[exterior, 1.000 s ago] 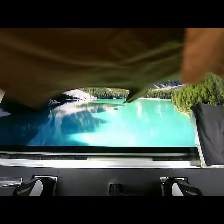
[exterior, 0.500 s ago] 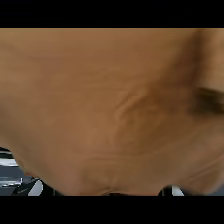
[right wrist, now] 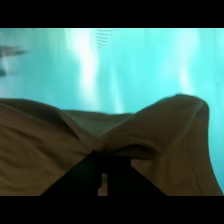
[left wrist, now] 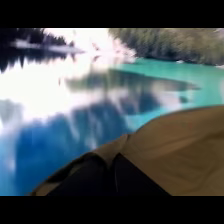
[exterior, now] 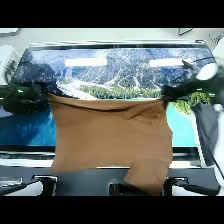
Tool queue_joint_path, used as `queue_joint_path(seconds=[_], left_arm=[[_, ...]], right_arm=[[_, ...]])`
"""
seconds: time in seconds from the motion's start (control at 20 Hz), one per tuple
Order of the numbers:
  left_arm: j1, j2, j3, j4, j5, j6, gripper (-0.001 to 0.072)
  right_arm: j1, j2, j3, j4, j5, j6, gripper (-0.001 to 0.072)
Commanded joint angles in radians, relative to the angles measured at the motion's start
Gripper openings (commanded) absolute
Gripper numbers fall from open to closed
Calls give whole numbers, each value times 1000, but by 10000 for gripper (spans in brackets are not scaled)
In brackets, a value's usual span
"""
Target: Fold the clothes and pants, and hang the long-sleeved shirts on hangers.
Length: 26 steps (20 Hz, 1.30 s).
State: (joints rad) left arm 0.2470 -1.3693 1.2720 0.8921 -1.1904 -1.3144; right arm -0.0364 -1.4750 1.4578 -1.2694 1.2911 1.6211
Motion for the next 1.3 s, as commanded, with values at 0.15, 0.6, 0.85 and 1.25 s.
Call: queue_joint_path(seconds=[0.15, 0.6, 0.85, 1.25], left_arm=[[-14, -269, 159, -13, 209, 6, 20], [-68, -402, 256, -13, 290, 13, 21], [-72, -398, 291, -47, 290, 13, 22], [-52, -362, 343, 1, -40, 61, 21]], right_arm=[[42, -248, 163, -12, -458, 42, 49], [35, -342, 167, -55, -569, 209, 50], [-67, -328, 234, 46, -314, 200, 50], [-110, -251, 238, -19, 206, 48, 50]])
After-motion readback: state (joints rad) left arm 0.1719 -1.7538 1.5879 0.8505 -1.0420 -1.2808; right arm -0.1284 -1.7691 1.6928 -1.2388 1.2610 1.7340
